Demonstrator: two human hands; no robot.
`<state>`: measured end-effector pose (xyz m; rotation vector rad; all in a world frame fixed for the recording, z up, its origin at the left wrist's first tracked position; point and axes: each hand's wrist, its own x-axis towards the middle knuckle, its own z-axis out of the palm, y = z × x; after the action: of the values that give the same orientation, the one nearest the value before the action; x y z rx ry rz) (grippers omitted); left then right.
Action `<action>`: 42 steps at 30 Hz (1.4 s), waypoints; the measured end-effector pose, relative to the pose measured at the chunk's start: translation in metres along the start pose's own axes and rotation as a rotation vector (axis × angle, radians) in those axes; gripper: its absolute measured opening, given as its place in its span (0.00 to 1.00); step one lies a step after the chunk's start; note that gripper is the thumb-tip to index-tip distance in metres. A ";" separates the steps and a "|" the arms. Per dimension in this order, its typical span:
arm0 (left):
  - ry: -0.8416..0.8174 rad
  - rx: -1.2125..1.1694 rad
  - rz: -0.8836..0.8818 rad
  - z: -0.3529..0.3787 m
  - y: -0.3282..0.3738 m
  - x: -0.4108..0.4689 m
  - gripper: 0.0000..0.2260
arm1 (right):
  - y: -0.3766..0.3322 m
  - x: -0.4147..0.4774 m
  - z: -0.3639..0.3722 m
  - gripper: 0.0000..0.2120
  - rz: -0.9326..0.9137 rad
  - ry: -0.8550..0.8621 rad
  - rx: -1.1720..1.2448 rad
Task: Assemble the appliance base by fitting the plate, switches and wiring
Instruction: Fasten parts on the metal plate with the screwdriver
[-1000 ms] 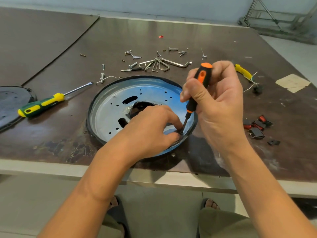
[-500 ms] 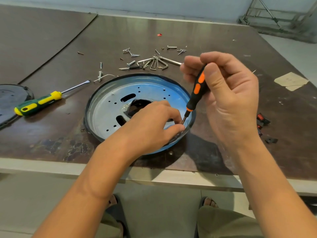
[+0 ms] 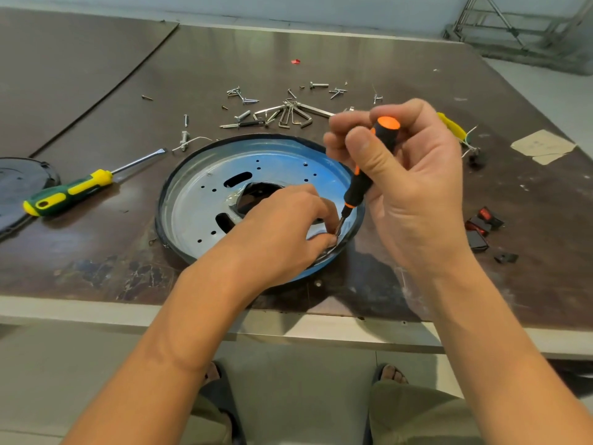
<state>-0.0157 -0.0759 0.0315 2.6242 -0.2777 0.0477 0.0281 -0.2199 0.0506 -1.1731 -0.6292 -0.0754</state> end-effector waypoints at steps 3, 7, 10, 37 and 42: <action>-0.008 -0.002 0.002 -0.001 0.000 0.000 0.02 | -0.001 0.001 0.000 0.02 0.036 -0.045 -0.003; -0.001 -0.004 0.009 -0.001 -0.001 0.000 0.01 | -0.004 0.000 0.000 0.13 0.084 -0.092 0.081; 0.022 -0.029 0.007 -0.001 -0.001 0.000 0.03 | -0.004 -0.001 0.004 0.03 0.032 -0.078 -0.010; -0.030 -0.051 -0.006 -0.003 -0.002 0.001 0.05 | 0.006 0.000 0.001 0.13 0.034 0.045 0.000; -0.029 -0.045 0.005 -0.002 -0.003 0.002 0.05 | 0.004 0.001 -0.004 0.13 0.133 -0.061 0.129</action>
<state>-0.0132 -0.0728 0.0322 2.5812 -0.2915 0.0044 0.0325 -0.2215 0.0464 -1.0926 -0.5993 0.1128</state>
